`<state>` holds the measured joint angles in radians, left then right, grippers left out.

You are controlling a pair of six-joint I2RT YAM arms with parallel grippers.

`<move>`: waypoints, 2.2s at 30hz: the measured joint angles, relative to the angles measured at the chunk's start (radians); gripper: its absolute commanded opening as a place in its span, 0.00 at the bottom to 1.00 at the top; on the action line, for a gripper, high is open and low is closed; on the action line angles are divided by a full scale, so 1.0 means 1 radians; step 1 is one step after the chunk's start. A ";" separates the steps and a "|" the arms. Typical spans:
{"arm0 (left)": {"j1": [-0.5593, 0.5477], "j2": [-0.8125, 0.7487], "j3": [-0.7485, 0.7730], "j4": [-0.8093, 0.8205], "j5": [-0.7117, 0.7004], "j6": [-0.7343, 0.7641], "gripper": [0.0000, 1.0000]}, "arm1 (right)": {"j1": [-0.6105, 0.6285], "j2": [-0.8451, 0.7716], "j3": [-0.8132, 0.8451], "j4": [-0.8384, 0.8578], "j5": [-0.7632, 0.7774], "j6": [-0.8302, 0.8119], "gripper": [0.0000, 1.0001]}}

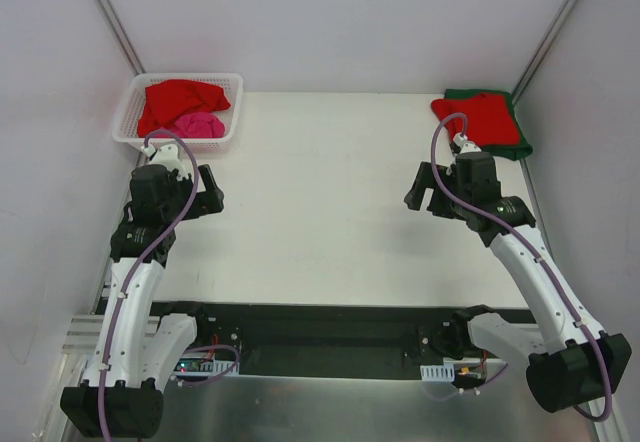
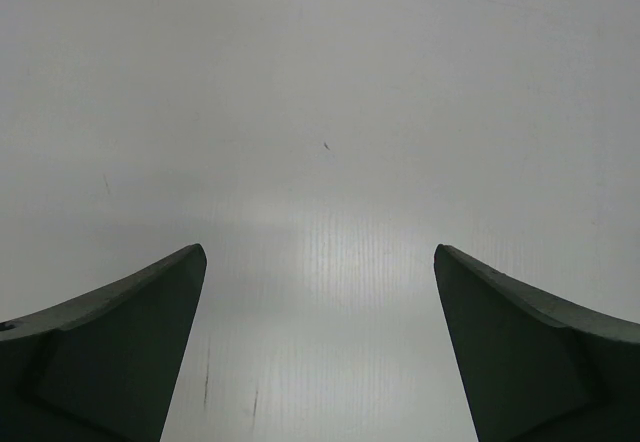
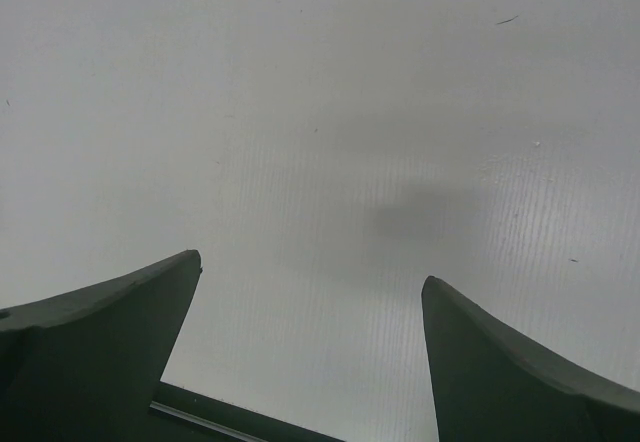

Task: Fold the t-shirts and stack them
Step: Grab crumpled tshirt from bin with the left arm

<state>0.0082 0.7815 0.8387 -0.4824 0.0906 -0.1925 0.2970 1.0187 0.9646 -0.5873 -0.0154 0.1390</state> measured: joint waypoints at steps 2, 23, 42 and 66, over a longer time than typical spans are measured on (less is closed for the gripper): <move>0.000 0.000 0.000 0.000 -0.002 0.000 0.99 | 0.000 0.002 0.000 0.000 0.000 0.000 0.96; 0.000 -0.008 0.000 0.000 -0.023 -0.005 0.99 | 0.000 0.012 0.000 -0.001 0.000 -0.002 0.96; 0.000 0.470 0.470 0.028 -0.189 0.032 0.98 | 0.000 -0.023 -0.079 0.008 -0.043 0.006 0.96; 0.000 1.191 0.948 0.114 -0.335 0.179 0.96 | 0.002 0.028 -0.111 0.038 -0.120 -0.005 0.96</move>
<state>0.0082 1.9728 1.7863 -0.3687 -0.2447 -0.0132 0.2993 1.0470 0.8539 -0.5495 -0.1356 0.1341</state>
